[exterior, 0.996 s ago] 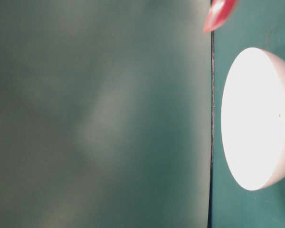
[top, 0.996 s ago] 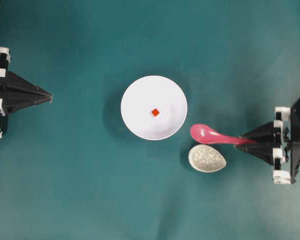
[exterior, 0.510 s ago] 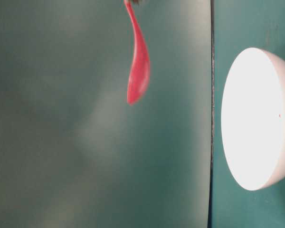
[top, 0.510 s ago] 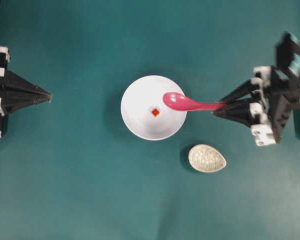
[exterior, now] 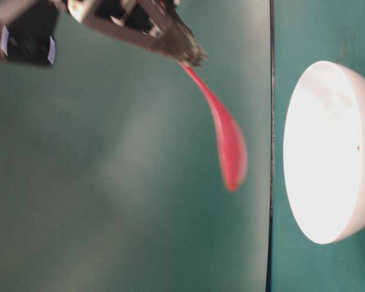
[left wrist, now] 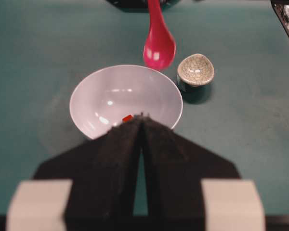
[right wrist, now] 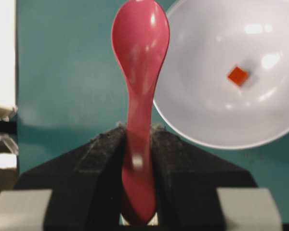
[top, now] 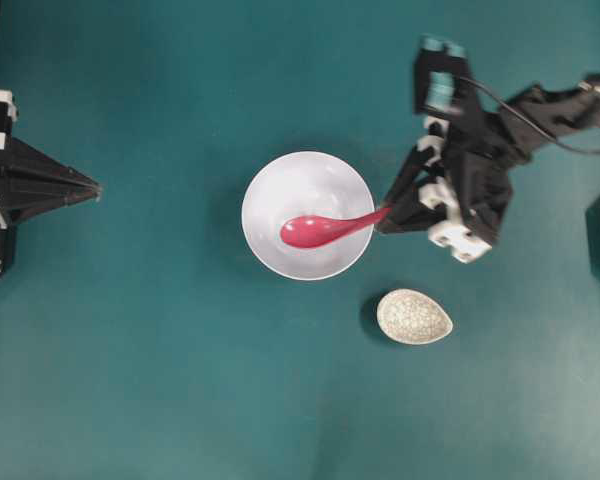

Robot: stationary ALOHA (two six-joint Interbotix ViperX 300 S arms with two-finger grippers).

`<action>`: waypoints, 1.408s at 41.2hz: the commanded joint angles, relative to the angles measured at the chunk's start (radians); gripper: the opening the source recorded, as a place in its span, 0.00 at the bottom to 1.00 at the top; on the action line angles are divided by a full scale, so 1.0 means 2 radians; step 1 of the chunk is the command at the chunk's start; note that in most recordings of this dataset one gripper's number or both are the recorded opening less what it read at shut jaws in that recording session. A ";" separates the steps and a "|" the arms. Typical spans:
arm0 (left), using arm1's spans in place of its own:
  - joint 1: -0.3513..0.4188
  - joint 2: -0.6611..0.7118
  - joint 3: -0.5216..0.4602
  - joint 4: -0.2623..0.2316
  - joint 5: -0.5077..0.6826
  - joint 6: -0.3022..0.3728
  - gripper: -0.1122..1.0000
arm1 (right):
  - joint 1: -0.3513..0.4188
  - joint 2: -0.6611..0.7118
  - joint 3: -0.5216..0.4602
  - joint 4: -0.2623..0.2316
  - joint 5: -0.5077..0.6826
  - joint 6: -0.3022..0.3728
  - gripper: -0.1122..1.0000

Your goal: Grip the spoon and scoop the red block from the bowl with right arm.

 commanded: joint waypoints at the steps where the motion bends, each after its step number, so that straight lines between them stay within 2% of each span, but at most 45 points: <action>1: 0.001 -0.002 -0.015 0.000 -0.002 0.001 0.10 | -0.003 0.017 -0.038 -0.040 0.031 0.038 0.30; 13: 0.001 -0.005 -0.016 0.001 -0.001 0.008 0.10 | 0.002 0.077 -0.133 -0.225 0.162 0.254 0.30; 17: 0.001 -0.005 -0.016 0.001 0.000 0.008 0.10 | 0.009 0.094 -0.165 -0.270 0.206 0.297 0.30; 20: 0.001 -0.005 -0.016 0.001 0.000 0.008 0.10 | 0.016 0.106 -0.180 -0.289 0.230 0.308 0.30; 25: 0.001 -0.005 -0.016 0.001 0.000 0.008 0.10 | 0.028 0.119 -0.194 -0.302 0.247 0.308 0.30; 49: 0.008 -0.005 -0.015 0.002 0.000 0.009 0.10 | 0.033 0.161 -0.199 -0.309 0.245 0.308 0.30; 58: 0.015 -0.005 -0.015 0.002 0.000 0.010 0.10 | 0.033 0.182 -0.218 -0.311 0.227 0.307 0.30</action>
